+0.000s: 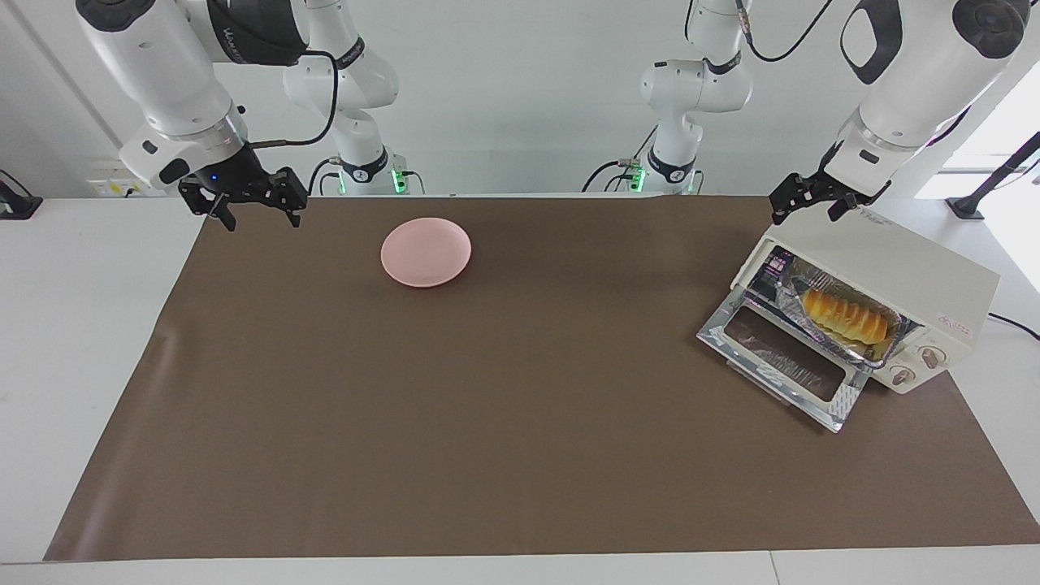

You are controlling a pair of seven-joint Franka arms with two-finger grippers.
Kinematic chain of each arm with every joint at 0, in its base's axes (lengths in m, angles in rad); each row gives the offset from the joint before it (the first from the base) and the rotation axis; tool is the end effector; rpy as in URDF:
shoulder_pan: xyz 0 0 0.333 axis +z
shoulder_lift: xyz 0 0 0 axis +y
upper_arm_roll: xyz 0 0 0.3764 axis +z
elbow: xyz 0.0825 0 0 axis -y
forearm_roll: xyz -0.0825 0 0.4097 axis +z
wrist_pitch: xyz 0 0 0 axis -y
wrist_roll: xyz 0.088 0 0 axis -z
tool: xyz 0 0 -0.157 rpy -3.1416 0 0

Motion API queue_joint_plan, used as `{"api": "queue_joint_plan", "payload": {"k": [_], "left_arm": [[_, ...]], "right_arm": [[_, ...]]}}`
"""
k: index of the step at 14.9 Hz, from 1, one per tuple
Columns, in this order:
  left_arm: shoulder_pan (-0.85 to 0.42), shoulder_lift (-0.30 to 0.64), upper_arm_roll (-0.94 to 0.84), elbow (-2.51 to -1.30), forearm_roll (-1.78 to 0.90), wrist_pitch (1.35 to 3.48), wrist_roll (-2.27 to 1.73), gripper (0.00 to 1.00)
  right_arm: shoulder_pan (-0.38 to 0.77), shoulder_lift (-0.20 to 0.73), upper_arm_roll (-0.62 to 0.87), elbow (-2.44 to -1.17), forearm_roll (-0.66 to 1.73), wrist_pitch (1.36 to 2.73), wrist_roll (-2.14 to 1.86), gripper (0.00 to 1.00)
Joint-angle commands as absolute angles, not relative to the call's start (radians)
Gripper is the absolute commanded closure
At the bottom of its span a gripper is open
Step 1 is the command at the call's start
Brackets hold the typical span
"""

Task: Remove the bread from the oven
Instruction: 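Reach the left gripper into the toaster oven toward the foil tray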

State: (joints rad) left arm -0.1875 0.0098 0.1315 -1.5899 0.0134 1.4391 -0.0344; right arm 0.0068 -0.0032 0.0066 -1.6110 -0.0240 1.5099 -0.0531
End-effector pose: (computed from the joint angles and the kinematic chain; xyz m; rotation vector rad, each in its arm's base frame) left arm 0.5591 -0.0295 0.6102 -3.1096 0.0324 0.2488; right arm 0.5660 0.0037 0.6121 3.1140 0.1031 -0.1534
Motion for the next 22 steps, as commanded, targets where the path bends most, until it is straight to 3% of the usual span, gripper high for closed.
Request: {"api": "queue_joint_plan", "payload": {"k": [1,11,18,22], "left_arm": [[-0.189,-0.021,0.13,-1.629,0.006,1.465,-0.034,0.0],[-0.189,0.003,0.13,-1.611,0.008,1.532,-0.141,0.0],[-0.176,0.311,0.143,-1.375,0.02,1.52,-0.143,0.0],[-0.154,0.362,0.143,-1.371,0.032,1.603,-0.141,0.0]], "right_arm": [[-0.006,-0.018,0.014,-1.621,-0.012,1.499,-0.077,0.0],[-0.006,-0.018,0.014,-1.621,-0.012,1.499,-0.077,0.0],[-0.006,-0.018,0.014,-1.621,-0.012,1.499,-0.077,0.0],[-0.006,-0.018,0.014,-1.621,-0.012,1.499,-0.077,0.0]]}}
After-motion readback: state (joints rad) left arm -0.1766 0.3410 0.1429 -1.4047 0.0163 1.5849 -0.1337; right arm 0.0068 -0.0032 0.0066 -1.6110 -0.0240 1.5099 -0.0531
